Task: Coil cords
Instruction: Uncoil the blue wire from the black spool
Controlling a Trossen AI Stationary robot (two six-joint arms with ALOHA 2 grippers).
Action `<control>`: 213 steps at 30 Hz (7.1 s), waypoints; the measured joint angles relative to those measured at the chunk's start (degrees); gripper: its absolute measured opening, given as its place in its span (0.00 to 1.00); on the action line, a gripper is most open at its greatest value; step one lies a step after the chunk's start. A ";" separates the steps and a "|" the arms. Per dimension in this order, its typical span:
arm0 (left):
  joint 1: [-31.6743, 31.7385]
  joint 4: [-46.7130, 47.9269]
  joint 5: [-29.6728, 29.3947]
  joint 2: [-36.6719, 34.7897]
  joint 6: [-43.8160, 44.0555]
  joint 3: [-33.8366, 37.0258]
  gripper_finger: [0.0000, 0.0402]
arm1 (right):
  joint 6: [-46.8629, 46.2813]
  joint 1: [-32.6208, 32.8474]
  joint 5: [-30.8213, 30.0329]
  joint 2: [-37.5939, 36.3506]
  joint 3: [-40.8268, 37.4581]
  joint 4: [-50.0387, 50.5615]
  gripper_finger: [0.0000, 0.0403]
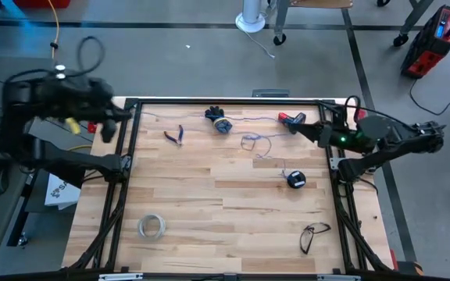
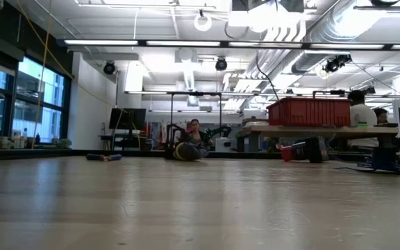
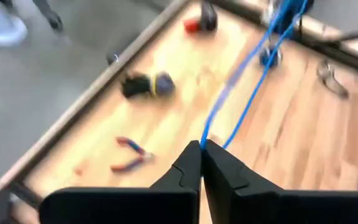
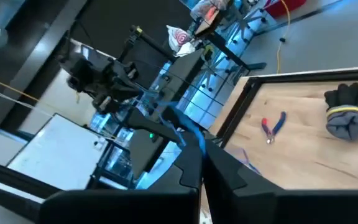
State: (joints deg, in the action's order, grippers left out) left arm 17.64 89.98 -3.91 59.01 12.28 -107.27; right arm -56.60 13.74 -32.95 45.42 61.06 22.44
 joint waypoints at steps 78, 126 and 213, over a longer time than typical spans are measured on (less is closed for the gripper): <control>-16.96 -62.65 18.43 45.89 -45.40 6.96 0.19 | 4.18 -1.49 24.84 10.90 0.00 -1.51 0.00; -19.80 -62.99 9.85 47.27 -54.86 7.05 0.19 | 5.68 -1.49 25.40 10.90 0.00 -3.87 0.00; -11.20 -13.69 -9.73 2.92 -1.88 4.31 0.01 | 8.54 -4.34 24.12 14.02 0.00 -9.80 0.00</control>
State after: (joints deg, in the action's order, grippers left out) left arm 6.43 76.29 -13.65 61.93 10.40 -102.96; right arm -48.06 9.40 -8.83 59.44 61.06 12.63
